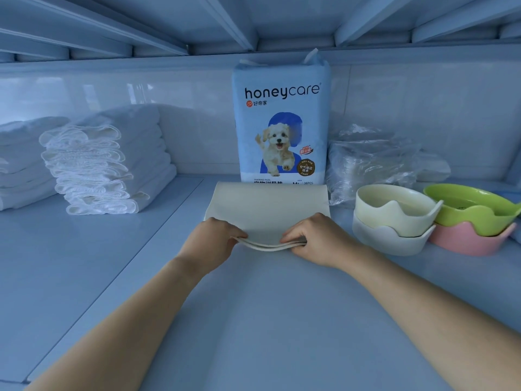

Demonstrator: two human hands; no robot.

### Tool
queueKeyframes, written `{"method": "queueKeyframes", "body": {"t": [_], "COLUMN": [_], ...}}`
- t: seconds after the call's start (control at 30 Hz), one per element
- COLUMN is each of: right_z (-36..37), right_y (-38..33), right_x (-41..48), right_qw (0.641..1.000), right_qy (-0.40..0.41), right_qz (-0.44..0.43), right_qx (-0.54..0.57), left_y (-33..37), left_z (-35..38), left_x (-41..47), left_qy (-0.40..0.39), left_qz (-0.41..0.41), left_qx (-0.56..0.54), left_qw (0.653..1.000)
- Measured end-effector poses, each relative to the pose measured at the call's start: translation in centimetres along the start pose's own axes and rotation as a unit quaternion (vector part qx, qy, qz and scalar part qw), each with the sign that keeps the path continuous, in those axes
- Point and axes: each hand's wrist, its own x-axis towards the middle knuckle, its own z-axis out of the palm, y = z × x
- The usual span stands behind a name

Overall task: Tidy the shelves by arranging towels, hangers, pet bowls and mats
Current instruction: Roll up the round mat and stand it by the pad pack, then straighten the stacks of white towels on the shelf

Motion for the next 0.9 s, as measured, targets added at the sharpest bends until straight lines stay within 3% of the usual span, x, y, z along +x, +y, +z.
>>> {"method": "queueKeyframes", "body": {"t": [0.27,0.53,0.73,0.9], "right_z": [0.0,2.3,5.7,9.5], "right_y": [-2.4,-11.2,-20.8,-30.3], "right_x": [-0.1,3.4,6.2,9.3], "right_qw": [0.998,0.995,0.990,0.981], "right_qy": [-0.020,-0.006,-0.020,-0.033], "right_qz": [0.013,-0.034,-0.083,-0.153], "right_qx": [0.065,0.089,0.108,0.112], "left_y": [-1.8,-7.7,-14.7,-22.1], "left_z": [-2.0,-6.3,-9.8,-12.7], "left_x": [-2.1,-7.6,-13.9,-20.7], "left_qy": [-0.104,-0.049,-0.043,0.005], "left_qz": [0.016,-0.024,-0.077,-0.131], "left_qx": [-0.076,-0.080,-0.057,-0.036], "left_qw": [0.991,0.995,0.994,0.991]}}
